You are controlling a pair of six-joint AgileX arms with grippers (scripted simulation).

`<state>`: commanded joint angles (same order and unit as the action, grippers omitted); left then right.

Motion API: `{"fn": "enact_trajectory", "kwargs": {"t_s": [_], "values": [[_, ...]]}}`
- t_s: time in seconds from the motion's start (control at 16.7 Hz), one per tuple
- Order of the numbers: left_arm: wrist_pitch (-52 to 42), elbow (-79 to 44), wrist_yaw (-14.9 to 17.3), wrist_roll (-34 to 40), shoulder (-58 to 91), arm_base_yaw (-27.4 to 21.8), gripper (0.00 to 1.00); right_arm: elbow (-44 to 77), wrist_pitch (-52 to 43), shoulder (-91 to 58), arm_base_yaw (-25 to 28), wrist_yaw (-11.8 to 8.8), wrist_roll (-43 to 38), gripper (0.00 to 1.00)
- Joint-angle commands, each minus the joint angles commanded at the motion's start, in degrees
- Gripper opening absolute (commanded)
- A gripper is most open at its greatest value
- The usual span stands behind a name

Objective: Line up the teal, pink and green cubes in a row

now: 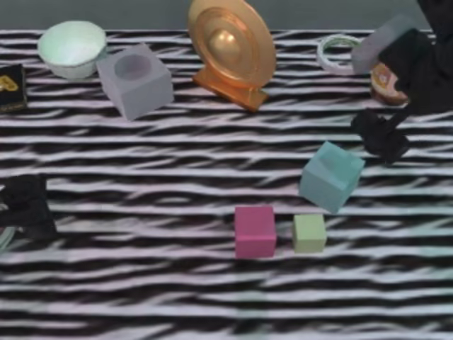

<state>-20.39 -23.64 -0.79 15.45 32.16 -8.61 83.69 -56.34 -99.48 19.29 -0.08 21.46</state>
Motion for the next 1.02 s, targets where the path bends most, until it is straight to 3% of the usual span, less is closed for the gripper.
{"fn": "enact_trajectory", "kwargs": {"t_s": [0.42, 1.02], "values": [[17.36, 20.95, 0.67, -13.33, -28.45, 8.54, 1.00, 22.24, -13.62, -24.79, 4.87, 0.20, 5.54, 1.00], [20.38, 23.65, 0.79, -15.45, -32.16, 9.75, 1.00, 24.55, -14.41, -28.12, 5.41, 0.27, 6.37, 1.00]]}}
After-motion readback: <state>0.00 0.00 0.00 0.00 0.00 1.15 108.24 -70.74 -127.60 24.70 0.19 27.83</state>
